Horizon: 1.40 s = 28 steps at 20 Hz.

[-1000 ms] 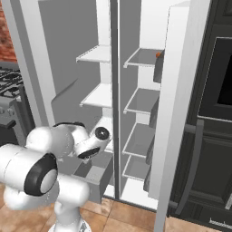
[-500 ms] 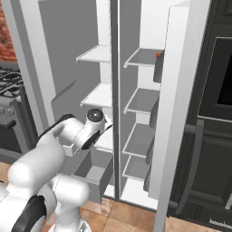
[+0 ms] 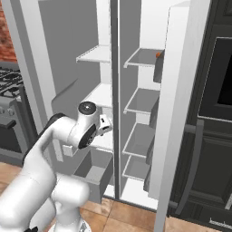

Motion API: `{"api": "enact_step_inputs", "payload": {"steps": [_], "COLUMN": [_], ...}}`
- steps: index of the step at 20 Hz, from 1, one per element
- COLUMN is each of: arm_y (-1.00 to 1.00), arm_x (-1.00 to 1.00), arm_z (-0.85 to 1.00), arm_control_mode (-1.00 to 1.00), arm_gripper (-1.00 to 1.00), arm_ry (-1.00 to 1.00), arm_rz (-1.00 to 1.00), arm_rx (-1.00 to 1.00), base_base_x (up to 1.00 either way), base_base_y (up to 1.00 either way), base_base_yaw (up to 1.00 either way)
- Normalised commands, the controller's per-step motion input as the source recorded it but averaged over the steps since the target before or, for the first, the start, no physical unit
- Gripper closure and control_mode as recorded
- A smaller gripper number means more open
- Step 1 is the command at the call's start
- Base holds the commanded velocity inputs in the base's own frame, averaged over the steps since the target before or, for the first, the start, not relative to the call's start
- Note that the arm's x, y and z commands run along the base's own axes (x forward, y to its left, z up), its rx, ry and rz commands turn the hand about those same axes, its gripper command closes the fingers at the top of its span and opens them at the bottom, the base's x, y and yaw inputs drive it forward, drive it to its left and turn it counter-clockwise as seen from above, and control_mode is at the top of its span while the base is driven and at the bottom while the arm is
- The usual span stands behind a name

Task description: Take the lime and carrot from the fridge shelf and place them in the freezer drawer to begin freezing them.

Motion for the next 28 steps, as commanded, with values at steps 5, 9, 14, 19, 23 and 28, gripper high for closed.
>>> {"api": "enact_step_inputs", "payload": {"steps": [5, 9, 14, 19, 23, 28], "arm_y": [0.02, 0.07, 0.19, 0.28, 0.04, 0.00], "arm_x": [-0.82, -0.62, -0.32, -0.17, -0.07, 0.06], "arm_z": [0.00, 0.00, 0.00, -0.06, -0.18, -0.10], "arm_control_mode": [-1.00, -1.00, -1.00, -1.00, -1.00, -1.00], "arm_gripper": [-1.00, -1.00, -1.00, -1.00, -1.00, -1.00], "arm_ry": [0.04, 0.09, 0.15, 0.15, 0.13, 0.11], "arm_rz": [-0.35, -0.33, -0.29, -0.20, -0.11, -0.01], "arm_rx": [0.03, 0.00, 0.00, 0.00, 0.00, 0.00], "base_base_x": [0.00, 0.00, 0.00, 0.00, 0.00, 0.00], "base_base_y": [0.00, 0.00, 0.00, 0.00, 0.00, 0.00], "base_base_yaw": [0.00, 0.00, 0.00, 0.00, 0.00, 0.00]}}
